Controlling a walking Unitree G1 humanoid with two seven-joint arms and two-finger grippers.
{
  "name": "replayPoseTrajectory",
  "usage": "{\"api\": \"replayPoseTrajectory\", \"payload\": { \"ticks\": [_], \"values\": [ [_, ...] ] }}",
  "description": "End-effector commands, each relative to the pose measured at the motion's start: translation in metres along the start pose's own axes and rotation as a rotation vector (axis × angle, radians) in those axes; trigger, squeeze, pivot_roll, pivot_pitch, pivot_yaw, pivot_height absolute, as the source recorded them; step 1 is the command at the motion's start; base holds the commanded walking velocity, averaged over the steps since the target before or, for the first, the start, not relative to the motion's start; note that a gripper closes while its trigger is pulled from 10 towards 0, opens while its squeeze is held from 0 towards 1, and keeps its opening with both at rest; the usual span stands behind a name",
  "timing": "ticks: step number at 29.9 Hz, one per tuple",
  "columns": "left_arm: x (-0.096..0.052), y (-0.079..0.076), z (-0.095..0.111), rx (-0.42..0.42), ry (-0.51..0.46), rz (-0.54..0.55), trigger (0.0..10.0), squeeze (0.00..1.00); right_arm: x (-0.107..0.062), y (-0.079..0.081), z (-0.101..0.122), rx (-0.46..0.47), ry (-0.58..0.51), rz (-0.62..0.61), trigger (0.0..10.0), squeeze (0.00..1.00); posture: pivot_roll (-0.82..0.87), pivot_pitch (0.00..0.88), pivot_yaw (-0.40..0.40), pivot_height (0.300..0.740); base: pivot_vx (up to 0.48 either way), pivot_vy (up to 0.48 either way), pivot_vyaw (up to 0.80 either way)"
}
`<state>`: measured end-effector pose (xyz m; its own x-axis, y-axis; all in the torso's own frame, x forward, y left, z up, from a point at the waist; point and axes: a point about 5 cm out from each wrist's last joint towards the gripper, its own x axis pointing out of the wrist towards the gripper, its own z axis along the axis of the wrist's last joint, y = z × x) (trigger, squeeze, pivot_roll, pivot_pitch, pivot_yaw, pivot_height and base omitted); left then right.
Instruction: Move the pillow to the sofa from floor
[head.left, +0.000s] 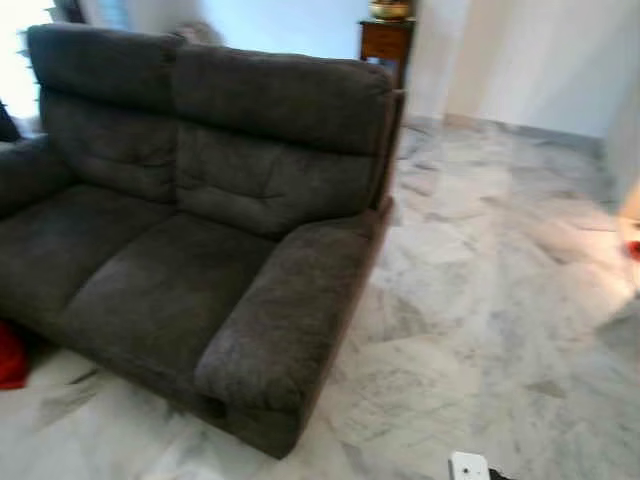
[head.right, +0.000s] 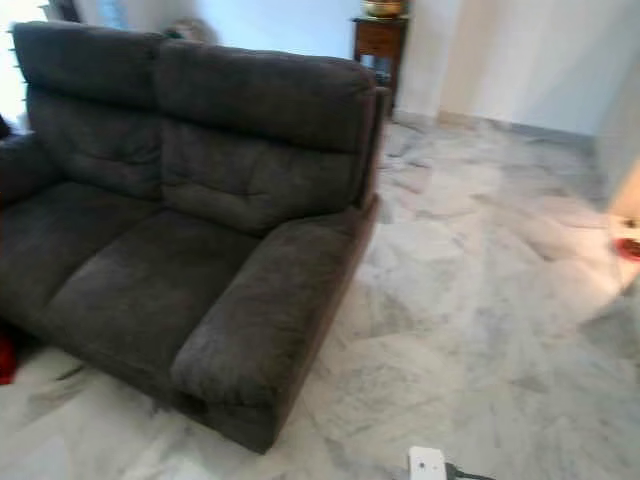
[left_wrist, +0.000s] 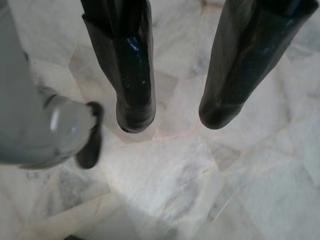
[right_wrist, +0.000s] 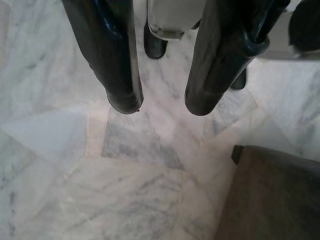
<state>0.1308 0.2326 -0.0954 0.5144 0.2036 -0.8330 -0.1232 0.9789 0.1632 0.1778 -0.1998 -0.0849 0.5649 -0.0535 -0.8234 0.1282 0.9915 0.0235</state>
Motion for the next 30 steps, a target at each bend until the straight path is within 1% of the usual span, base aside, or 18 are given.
{"api": "replayPoseTrajectory", "payload": {
  "ticks": [1,2,9,11,16,20,25,30],
  "values": [
    [0.001,0.004,0.004,-0.020,-0.006,0.008,10.0,0.00,0.001,0.005,0.001,0.019,0.000,0.007,10.0,0.00,0.04,0.056,-0.006,0.740,0.000,0.000,0.00],
    [0.001,0.004,0.004,-0.022,-0.005,0.008,10.0,0.00,0.001,0.005,0.001,0.022,-0.001,0.006,10.0,0.00,0.04,0.058,-0.006,0.740,0.000,0.000,0.00],
    [0.002,0.010,0.009,-0.026,-0.012,0.013,10.0,0.00,0.001,0.005,0.003,0.028,-0.004,0.010,10.0,0.00,0.04,0.058,-0.006,0.740,0.000,0.350,0.00],
    [0.002,0.017,0.012,-0.027,-0.013,0.020,10.0,0.00,0.001,0.005,0.003,0.034,-0.007,0.010,10.0,0.00,0.04,0.058,-0.006,0.740,0.000,0.351,0.00],
    [0.002,0.023,0.013,-0.029,-0.006,0.025,10.0,0.00,0.001,0.005,0.003,0.034,-0.008,0.012,10.0,0.00,0.04,0.058,-0.005,0.740,0.000,0.351,0.00],
    [0.003,0.017,0.012,-0.028,-0.004,0.017,10.0,0.00,0.001,0.005,0.003,0.039,-0.010,0.012,10.0,0.00,0.04,0.060,-0.006,0.740,0.000,0.351,0.00],
    [0.003,0.016,0.013,-0.029,-0.002,0.013,10.0,0.00,0.001,0.005,0.002,0.044,-0.011,0.011,10.0,0.00,0.04,0.060,-0.005,0.740,0.000,0.347,0.00],
    [0.003,0.015,0.013,-0.030,-0.002,0.011,10.0,0.00,0.001,0.001,0.003,0.045,-0.007,0.007,10.0,0.00,0.04,0.060,-0.005,0.740,0.000,0.343,0.00]
  ]
}}
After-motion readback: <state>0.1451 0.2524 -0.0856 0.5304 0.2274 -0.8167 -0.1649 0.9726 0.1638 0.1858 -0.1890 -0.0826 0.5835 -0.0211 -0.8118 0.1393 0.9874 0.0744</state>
